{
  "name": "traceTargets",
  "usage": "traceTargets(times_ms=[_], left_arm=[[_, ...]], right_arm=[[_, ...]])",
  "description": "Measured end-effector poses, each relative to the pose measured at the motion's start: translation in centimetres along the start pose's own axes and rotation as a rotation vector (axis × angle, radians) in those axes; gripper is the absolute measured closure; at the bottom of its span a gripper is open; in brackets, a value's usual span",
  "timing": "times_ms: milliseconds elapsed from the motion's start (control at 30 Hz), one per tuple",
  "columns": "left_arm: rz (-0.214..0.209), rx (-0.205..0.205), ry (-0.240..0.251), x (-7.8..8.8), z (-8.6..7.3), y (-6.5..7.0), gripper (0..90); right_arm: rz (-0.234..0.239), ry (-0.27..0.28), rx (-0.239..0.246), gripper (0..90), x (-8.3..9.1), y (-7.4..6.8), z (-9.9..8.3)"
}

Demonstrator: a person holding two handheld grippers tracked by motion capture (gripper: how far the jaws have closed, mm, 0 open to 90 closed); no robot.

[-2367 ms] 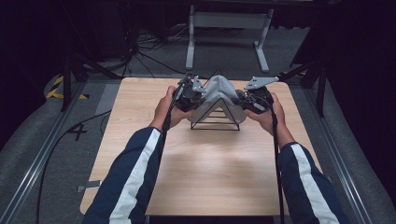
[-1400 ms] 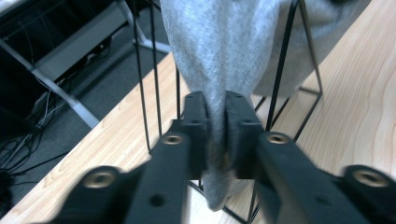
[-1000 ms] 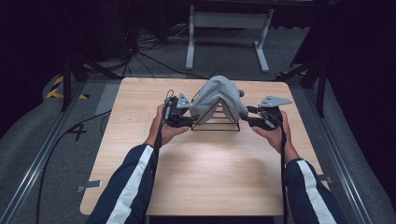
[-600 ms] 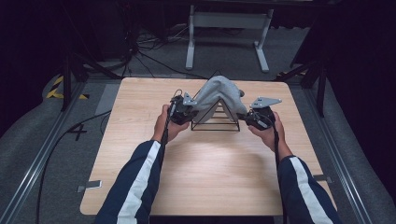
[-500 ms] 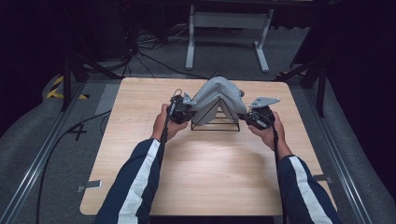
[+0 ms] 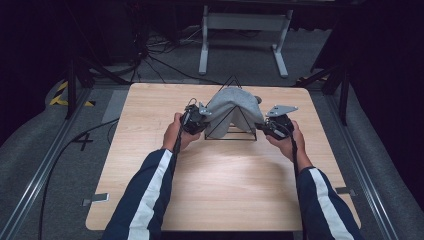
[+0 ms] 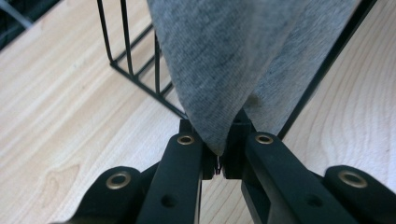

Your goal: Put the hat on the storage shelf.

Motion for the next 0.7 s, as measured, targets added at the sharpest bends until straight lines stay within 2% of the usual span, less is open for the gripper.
traceTargets(times_ms=[33,67,100,133,167,200,233,267,300,367,467,567,633,700], left_arm=[[0.033,-0.007,-0.043,-0.5,-0.5,-0.4,87.2],[0.053,-0.025,-0.102,-1.0,-1.2,-0.6,87.2],[0.053,-0.025,-0.102,-1.0,-1.2,-0.6,87.2],[0.042,-0.012,-0.11,-1.6,-2.1,-0.8,87.1],[0.042,-0.012,-0.11,-1.6,-2.1,-0.8,87.1],[0.016,0.014,-0.065,-1.5,-2.2,-0.9,87.1],[0.0,0.039,-0.052,-1.5,-2.2,-0.9,87.1],[-0.002,0.043,-0.052,-1.5,-2.4,-0.9,87.0],[0.0,0.032,-0.058,-1.4,-2.4,-0.9,87.0],[-0.002,0.024,-0.06,-1.3,-2.4,-0.8,87.0],[-0.006,0.017,-0.046,-1.1,-2.4,-0.8,86.7],[-0.015,0.035,-0.024,-0.6,-2.5,-0.9,84.8],[-0.018,0.055,-0.002,0.2,-2.7,-1.1,81.9],[-0.03,0.051,0.013,1.4,-3.0,-1.4,81.9]], right_arm=[[0.001,0.014,-0.005,86.7,0.2,-0.1,0.1],[-0.01,-0.004,-0.005,86.9,0.3,-0.1,-0.1],[-0.021,-0.03,0.007,87.1,0.1,0.0,-0.5],[-0.011,-0.044,0.009,87.2,-0.1,-0.1,-0.9],[-0.004,-0.051,0.004,87.2,-0.3,-0.2,-1.4],[-0.004,-0.051,0.004,87.2,-0.3,-0.2,-1.4],[-0.009,-0.066,-0.006,87.2,-0.7,-0.1,-2.1],[-0.003,-0.072,-0.022,87.2,-1.0,-0.1,-2.6],[0.012,-0.075,-0.05,87.2,-1.3,0.0,-3.1],[0.01,-0.072,-0.078,87.2,-1.7,0.3,-3.4],[0.004,-0.074,-0.073,86.8,-1.7,0.3,-3.4],[-0.014,-0.077,-0.076,82.7,-1.4,0.4,-3.3],[-0.018,-0.068,-0.082,79.8,-1.0,0.7,-3.4],[-0.023,-0.06,-0.088,77.4,-0.5,0.9,-3.3]])
Point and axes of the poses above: each handheld gripper's, and its own axes: x roughly backward along the jaws, z roughly out of its top, y roughly to its right, the point moved 8 cm from there along -x, roughly forward along the jaws, and after that the axes turned 11 degrees about x, right-handed, at the moved point
